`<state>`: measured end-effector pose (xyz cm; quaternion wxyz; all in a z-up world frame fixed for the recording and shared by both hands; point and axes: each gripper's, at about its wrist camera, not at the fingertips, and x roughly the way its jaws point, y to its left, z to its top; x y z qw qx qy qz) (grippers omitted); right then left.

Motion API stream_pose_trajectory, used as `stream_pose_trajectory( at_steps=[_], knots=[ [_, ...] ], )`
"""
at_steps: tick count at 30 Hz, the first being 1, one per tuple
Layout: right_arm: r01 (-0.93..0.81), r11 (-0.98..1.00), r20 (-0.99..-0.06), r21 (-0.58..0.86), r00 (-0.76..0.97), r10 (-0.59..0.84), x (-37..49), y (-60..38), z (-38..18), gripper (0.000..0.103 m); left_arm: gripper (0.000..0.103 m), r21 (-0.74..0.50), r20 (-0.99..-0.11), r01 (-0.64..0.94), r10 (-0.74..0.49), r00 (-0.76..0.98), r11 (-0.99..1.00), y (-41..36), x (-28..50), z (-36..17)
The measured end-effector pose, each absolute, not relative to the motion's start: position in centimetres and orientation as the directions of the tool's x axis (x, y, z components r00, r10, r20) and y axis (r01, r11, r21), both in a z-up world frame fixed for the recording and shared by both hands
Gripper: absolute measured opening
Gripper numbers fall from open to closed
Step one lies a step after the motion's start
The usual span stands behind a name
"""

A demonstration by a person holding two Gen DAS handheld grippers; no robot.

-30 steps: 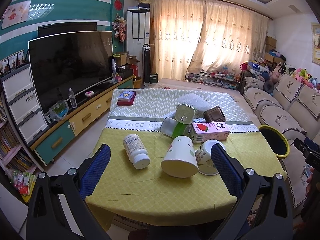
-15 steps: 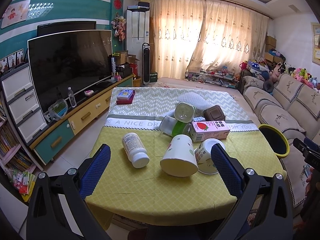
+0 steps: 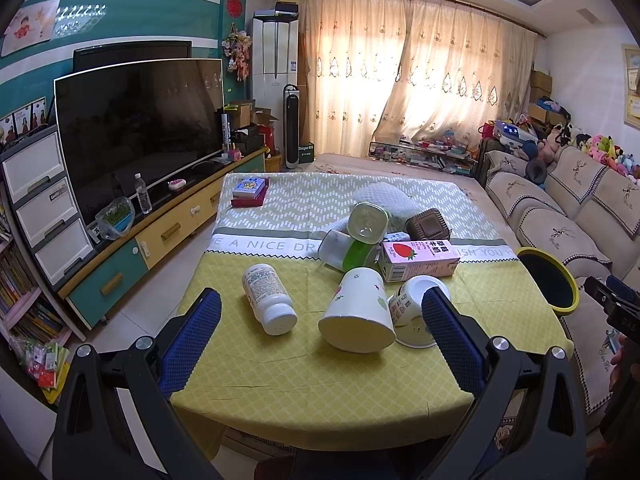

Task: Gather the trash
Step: 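Move the right tool to the white upside-down bowl and grasp it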

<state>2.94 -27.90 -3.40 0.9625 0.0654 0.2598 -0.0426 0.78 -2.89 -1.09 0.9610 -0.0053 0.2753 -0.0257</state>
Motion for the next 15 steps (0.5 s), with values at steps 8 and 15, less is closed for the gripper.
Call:
stream_pose_trajectory(
  at_steps=[8, 15],
  knots=[
    [-0.011, 0.994, -0.521, 0.113, 0.851, 0.069, 4.6, -25.4, -4.5, 0.097, 0.099, -0.030, -0.527, 0.025, -0.037, 0.849, 0.999, -2.2, 1.2, -1.2],
    [-0.204, 0.975, -0.551, 0.094, 0.805, 0.221, 8.2, -19.2, -6.7, 0.097, 0.099, -0.041, -0.535, 0.002, -0.024, 0.845, 0.999, -1.1, 1.7, -1.8]
  ],
)
